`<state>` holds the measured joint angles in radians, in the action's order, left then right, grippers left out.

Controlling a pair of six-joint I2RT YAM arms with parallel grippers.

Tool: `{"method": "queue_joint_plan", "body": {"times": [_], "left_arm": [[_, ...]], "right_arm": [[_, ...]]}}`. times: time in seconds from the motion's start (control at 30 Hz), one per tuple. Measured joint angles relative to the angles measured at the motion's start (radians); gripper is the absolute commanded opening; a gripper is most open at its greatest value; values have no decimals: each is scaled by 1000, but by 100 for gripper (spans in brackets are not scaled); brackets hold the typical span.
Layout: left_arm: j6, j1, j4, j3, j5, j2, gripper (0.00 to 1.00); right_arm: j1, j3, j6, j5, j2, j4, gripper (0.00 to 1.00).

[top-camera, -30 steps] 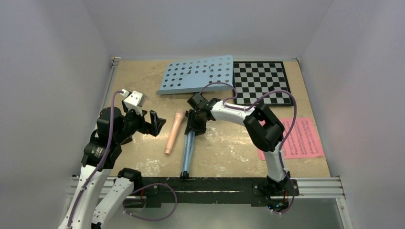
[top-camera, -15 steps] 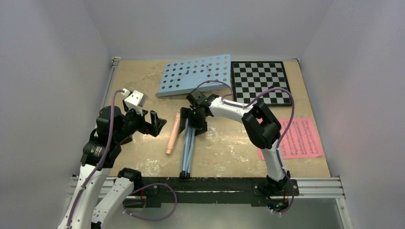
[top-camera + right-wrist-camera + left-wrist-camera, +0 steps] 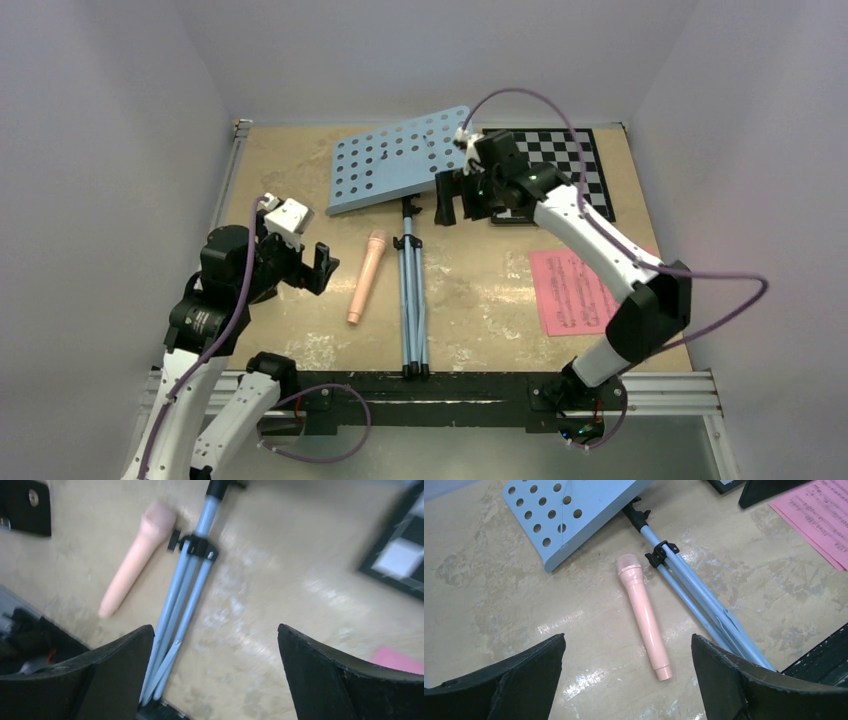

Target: Pack up the instrument practice props

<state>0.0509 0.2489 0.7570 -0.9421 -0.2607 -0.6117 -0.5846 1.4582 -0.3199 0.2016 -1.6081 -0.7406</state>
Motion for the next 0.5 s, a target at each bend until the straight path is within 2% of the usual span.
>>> {"method": "queue_joint_plan", "body": {"times": [0.2,0.37,0.5], "left_arm": [[21,0,-22,21,-8,-60,100],[14,0,-53,-2,-27,-176,100],[20,0,-66,-75,-10,-268,100]], "right_arm": [[20,134,164,-286,204,67,99],[18,123,254,-461,325,140,99],[21,89,282,-525,384,151,98]]}}
